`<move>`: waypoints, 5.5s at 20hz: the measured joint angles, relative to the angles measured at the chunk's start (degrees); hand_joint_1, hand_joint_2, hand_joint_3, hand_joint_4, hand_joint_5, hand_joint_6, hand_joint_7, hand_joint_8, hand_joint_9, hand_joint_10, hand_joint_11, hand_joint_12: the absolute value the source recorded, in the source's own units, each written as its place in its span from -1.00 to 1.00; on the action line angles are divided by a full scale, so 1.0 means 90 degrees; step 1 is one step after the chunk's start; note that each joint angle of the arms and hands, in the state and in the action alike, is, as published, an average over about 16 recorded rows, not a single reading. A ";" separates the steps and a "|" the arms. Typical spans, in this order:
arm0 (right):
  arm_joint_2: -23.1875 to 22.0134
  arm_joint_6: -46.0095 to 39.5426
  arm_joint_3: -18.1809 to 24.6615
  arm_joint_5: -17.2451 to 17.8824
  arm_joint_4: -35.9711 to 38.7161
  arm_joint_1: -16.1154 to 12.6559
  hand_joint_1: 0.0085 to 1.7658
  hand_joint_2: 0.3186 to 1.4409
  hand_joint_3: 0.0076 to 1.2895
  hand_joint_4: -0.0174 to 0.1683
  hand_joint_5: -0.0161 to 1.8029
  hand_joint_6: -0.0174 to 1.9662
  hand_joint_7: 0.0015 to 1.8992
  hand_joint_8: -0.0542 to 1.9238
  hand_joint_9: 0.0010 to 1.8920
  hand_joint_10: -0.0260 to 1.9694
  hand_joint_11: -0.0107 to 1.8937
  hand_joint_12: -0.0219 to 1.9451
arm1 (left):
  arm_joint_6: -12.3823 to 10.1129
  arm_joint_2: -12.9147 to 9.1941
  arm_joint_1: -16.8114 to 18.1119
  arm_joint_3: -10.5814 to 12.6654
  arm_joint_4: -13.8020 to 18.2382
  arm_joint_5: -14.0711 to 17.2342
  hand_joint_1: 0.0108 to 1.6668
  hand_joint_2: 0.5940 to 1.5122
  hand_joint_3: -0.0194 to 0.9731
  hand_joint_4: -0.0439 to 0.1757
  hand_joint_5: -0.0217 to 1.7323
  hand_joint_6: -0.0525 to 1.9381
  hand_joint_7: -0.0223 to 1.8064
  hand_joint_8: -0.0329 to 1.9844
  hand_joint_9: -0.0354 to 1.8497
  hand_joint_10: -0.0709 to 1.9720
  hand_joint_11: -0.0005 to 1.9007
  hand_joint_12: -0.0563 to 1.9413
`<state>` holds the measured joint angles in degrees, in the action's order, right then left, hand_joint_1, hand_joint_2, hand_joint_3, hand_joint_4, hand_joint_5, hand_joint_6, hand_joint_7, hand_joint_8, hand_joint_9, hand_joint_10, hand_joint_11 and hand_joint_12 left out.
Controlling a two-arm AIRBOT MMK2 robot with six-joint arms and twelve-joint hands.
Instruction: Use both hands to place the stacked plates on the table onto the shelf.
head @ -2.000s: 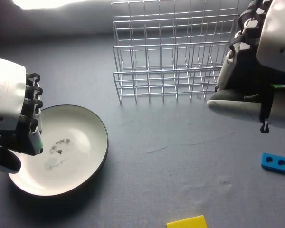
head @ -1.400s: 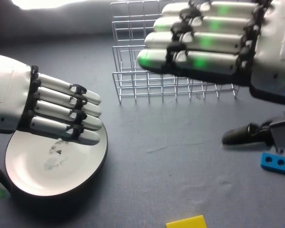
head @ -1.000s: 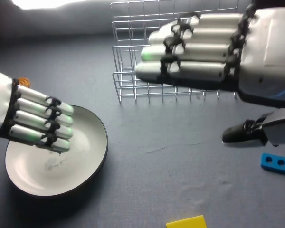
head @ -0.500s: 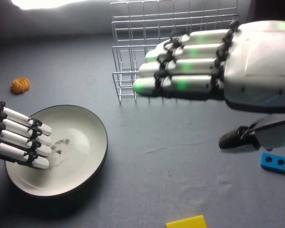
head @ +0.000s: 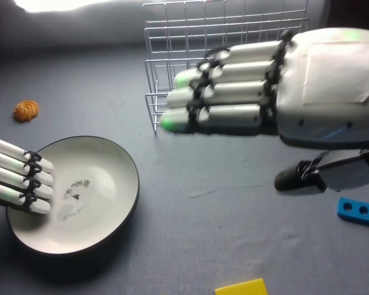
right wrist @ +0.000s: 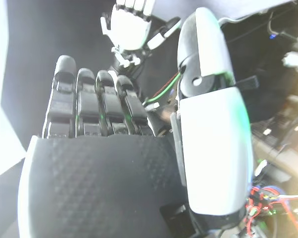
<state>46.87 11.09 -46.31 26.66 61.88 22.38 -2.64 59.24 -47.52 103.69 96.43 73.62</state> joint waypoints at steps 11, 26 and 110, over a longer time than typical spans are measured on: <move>0.0697 -0.0032 -0.0310 -0.0353 0.0408 0.0006 0.26 0.29 -1.00 -0.83 -0.96 -0.96 -0.99 -0.93 -0.99 -0.97 -0.97 -0.53 | 0.0193 0.0089 -0.0333 -0.0082 -0.0195 -0.0067 -0.99 0.14 -0.90 -0.64 -0.97 -0.96 -0.98 -0.98 -0.95 -0.93 -0.99 -0.96; 0.2025 0.0355 -0.1035 -0.1152 0.0572 0.0128 0.28 0.33 -1.00 -0.83 -0.96 -0.96 -0.99 -0.93 -0.98 -0.97 -0.97 -0.41 | -0.0038 0.0125 -0.0318 -0.1044 -0.0510 -0.0570 -0.99 0.19 -0.91 -0.63 -0.99 -0.96 -0.99 -0.99 -0.95 -0.92 -0.99 -0.96; 0.1967 -0.2606 -0.1501 -0.1141 -0.2309 -0.1700 0.49 0.29 -0.99 -0.88 -0.16 0.19 -0.04 0.11 0.03 0.25 -0.06 0.46 | -0.0841 -0.0052 0.1334 0.0769 -0.0244 -0.0431 -0.99 0.23 -0.93 -0.53 -0.95 -0.93 -0.95 -0.96 -0.94 -0.93 -0.98 -0.96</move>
<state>64.57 -12.36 -59.82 16.39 41.09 7.08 -10.21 58.77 -35.51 110.62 94.24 69.74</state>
